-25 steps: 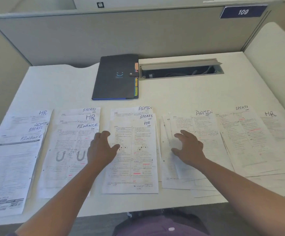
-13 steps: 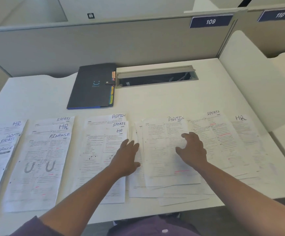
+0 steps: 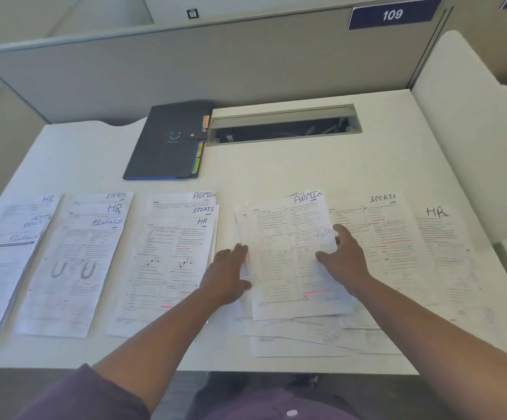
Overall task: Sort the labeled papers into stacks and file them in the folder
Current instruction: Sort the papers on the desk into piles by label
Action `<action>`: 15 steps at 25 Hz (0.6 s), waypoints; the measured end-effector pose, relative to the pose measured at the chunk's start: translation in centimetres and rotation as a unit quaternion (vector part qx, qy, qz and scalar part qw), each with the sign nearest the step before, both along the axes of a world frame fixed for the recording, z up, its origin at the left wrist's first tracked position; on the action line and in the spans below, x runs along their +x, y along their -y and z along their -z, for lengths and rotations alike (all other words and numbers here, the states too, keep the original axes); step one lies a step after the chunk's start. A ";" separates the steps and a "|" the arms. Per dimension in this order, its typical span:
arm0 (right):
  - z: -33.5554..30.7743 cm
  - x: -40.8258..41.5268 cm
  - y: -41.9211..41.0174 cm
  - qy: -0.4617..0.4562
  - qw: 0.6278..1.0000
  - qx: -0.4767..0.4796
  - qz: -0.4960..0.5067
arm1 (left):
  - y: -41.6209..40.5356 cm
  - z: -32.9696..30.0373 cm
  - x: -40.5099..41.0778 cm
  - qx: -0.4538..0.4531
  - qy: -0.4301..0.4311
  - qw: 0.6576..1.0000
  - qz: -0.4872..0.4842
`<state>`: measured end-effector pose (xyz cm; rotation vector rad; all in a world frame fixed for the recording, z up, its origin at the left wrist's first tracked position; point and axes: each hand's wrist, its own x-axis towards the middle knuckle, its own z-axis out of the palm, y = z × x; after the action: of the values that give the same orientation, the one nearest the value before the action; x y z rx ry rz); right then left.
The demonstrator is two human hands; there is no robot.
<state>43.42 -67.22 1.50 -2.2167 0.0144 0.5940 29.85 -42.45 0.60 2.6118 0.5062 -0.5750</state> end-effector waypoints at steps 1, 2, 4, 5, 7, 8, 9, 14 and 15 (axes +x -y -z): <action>0.0 0.2 0.1 -0.012 1.000 0.014 0.019 | 0.0 0.0 0.3 0.000 0.004 1.000 -0.006; 0.1 0.4 0.2 -0.025 0.999 0.029 0.037 | 0.0 0.0 0.5 0.004 0.006 1.000 -0.012; 0.3 1.0 0.3 -0.055 0.995 0.054 0.070 | -0.5 0.0 1.0 0.017 -0.001 1.000 -0.022; 0.4 1.3 0.4 -0.071 0.992 0.066 0.080 | -0.7 -0.1 1.3 0.026 -0.008 0.999 -0.021; 0.5 1.8 0.5 -0.103 0.987 0.087 0.089 | -1.2 -0.2 1.8 0.052 -0.022 0.998 0.001; 0.5 1.9 0.5 -0.110 0.986 0.091 0.088 | -1.4 -0.4 2.1 0.064 -0.027 0.997 0.019; 0.6 1.8 0.4 -0.108 0.987 0.087 0.087 | -1.6 -0.5 2.4 0.075 -0.031 0.996 0.038; 1.4 1.2 0.1 -0.083 0.992 0.067 0.061 | -1.6 -1.3 3.4 0.101 -0.077 0.989 0.077; 1.5 1.3 0.2 -0.085 0.992 0.068 0.057 | -1.4 -1.3 3.4 0.108 -0.079 0.988 0.077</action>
<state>44.72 -67.41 -0.02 -2.0147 0.1814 0.6980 33.26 -41.09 1.89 2.8449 0.4383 -0.8242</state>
